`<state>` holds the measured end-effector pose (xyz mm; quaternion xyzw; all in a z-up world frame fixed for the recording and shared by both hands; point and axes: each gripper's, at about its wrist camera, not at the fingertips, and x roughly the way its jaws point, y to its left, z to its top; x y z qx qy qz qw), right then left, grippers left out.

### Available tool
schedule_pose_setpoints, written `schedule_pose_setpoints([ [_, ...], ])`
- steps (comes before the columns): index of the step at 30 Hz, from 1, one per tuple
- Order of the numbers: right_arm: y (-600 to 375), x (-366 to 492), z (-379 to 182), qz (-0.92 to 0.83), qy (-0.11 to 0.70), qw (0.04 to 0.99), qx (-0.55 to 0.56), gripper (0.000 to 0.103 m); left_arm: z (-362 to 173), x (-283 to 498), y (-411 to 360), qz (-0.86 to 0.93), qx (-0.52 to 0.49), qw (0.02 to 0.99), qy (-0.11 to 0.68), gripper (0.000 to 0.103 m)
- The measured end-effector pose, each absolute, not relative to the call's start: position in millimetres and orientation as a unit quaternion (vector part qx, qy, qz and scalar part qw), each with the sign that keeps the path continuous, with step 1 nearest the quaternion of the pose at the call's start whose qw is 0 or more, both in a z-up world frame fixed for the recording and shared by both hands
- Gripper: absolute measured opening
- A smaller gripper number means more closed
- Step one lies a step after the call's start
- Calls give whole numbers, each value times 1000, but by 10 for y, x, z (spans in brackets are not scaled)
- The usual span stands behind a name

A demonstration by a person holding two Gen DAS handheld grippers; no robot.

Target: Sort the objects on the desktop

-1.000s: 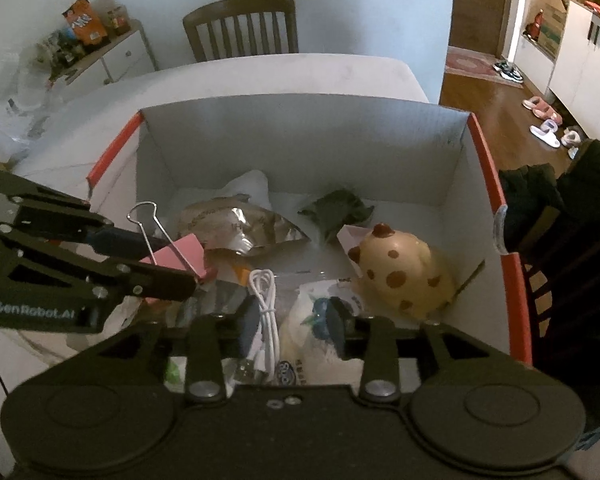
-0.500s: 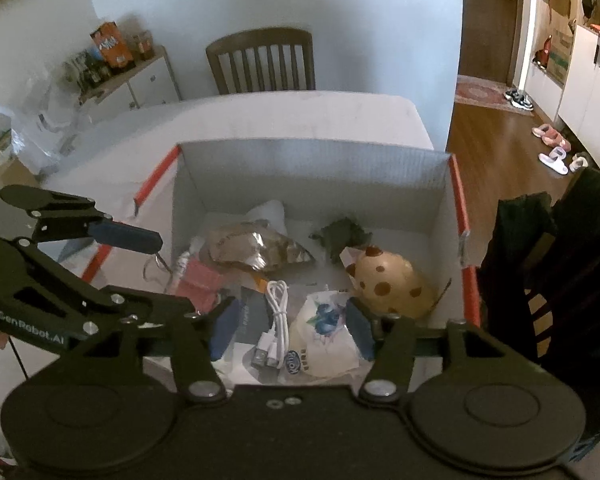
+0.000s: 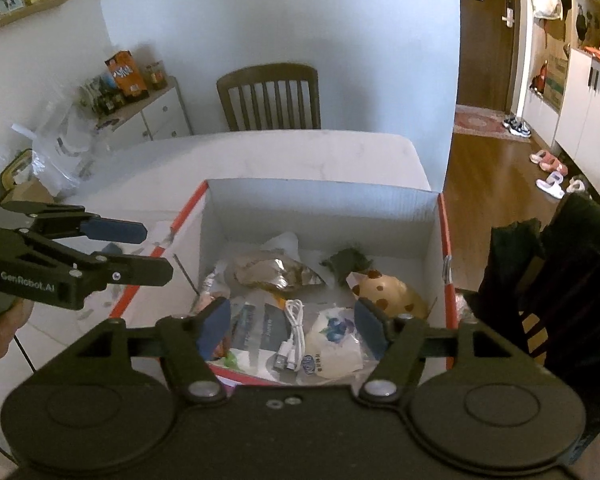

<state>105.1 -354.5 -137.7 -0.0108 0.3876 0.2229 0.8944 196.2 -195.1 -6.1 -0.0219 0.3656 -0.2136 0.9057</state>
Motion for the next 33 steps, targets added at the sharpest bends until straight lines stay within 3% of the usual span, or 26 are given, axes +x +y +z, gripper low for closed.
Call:
schedule_pose_setpoints([
  [5, -3515, 913, -1336, 220, 371, 902, -8, 79, -38, 1855, -1924, -206, -15, 911, 356, 91],
  [8, -3487, 837, -1322, 216, 360, 908, -10, 84, -31, 1794, -1903, -203, -16, 914, 351, 103],
  [20, -3402, 543, -1298, 194, 332, 923, -9, 99, 18, 1531, -1816, -206, -1, 917, 340, 103],
  [33, -3200, 324, -1363, 159, 318, 935, -2, 102, 10, 1349, -1650, -208, 31, 922, 326, 103],
])
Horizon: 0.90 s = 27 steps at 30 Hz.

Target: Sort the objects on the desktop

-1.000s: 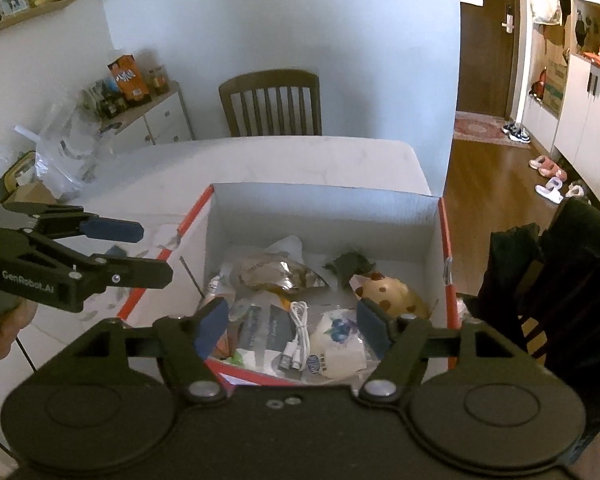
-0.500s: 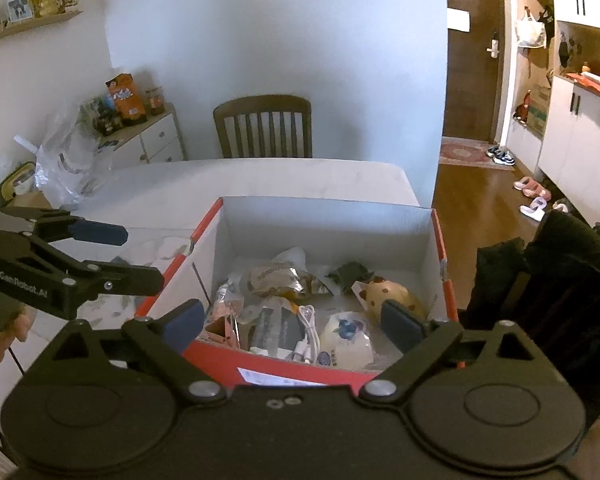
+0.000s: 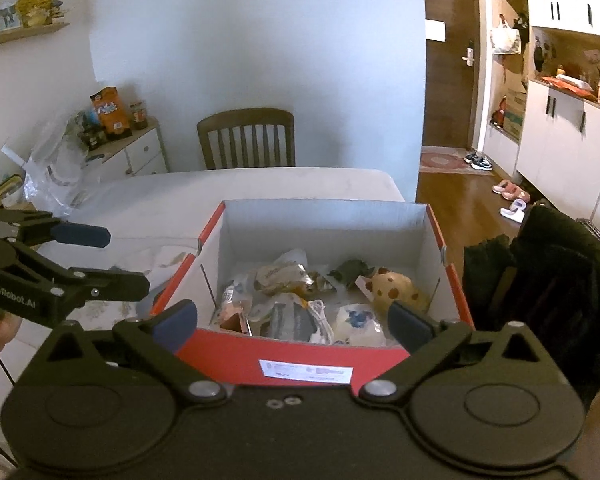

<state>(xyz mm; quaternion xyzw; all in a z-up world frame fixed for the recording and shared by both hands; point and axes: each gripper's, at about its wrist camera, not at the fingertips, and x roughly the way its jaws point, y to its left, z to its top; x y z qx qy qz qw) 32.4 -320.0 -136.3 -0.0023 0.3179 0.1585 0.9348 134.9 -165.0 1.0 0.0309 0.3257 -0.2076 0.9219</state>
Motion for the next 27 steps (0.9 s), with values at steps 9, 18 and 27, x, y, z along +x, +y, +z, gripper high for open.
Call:
schedule_pose_setpoints([
  [9, -3043, 226, -1441, 144, 325, 934, -4, 102, -101, 1277, -1608, -209, 57, 917, 335, 103],
  [18, -2945, 128, -1397, 117, 298, 947, 12, 102, -74, 1204, -1522, -222, 61, 921, 314, 103],
  [27, -2838, 69, -1370, 94, 277, 956, 20, 102, 31, 1183, -1393, -227, 51, 928, 290, 103],
])
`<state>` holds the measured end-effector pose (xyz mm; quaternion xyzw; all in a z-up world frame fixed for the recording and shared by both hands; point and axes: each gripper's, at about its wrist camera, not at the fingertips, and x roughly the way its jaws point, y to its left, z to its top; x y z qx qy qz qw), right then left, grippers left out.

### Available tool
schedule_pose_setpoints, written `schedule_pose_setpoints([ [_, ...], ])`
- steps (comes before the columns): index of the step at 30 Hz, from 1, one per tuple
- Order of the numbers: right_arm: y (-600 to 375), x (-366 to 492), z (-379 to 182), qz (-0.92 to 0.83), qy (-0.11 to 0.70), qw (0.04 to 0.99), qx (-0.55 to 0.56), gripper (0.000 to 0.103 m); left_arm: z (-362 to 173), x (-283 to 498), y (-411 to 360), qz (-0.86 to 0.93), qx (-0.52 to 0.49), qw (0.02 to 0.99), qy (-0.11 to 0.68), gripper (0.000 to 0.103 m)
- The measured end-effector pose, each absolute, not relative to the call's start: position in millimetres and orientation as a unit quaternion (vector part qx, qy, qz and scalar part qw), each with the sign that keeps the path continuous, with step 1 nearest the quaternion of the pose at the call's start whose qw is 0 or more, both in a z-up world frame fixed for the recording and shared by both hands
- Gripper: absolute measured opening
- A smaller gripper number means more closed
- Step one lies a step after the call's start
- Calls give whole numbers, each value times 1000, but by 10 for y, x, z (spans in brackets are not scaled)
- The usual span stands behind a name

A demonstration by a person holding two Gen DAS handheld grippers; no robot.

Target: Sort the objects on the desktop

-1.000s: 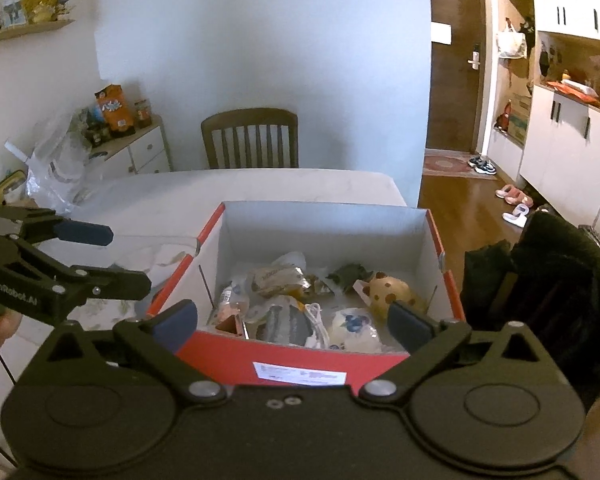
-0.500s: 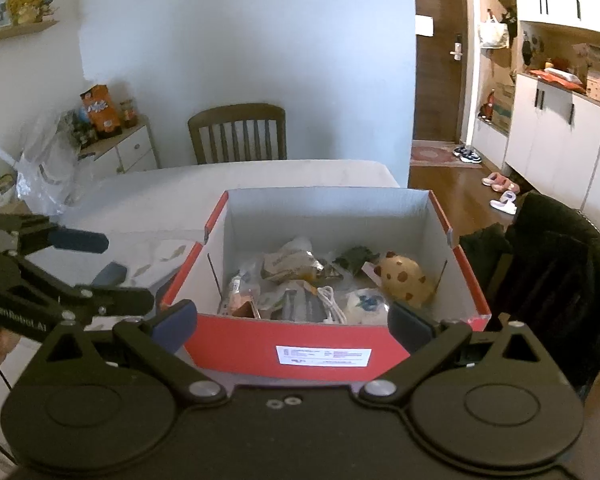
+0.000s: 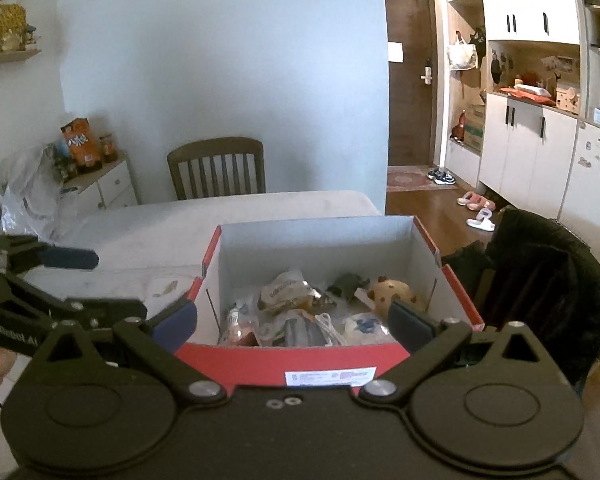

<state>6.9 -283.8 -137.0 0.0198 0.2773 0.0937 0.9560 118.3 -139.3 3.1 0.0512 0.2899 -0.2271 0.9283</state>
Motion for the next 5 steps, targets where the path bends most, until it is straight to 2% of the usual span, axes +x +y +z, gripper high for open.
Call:
schedule_pose_setpoints([
  [5, -2755, 43, -1399, 89, 285, 954, 23, 102, 55, 1163, -1308, -227, 45, 929, 288, 103],
])
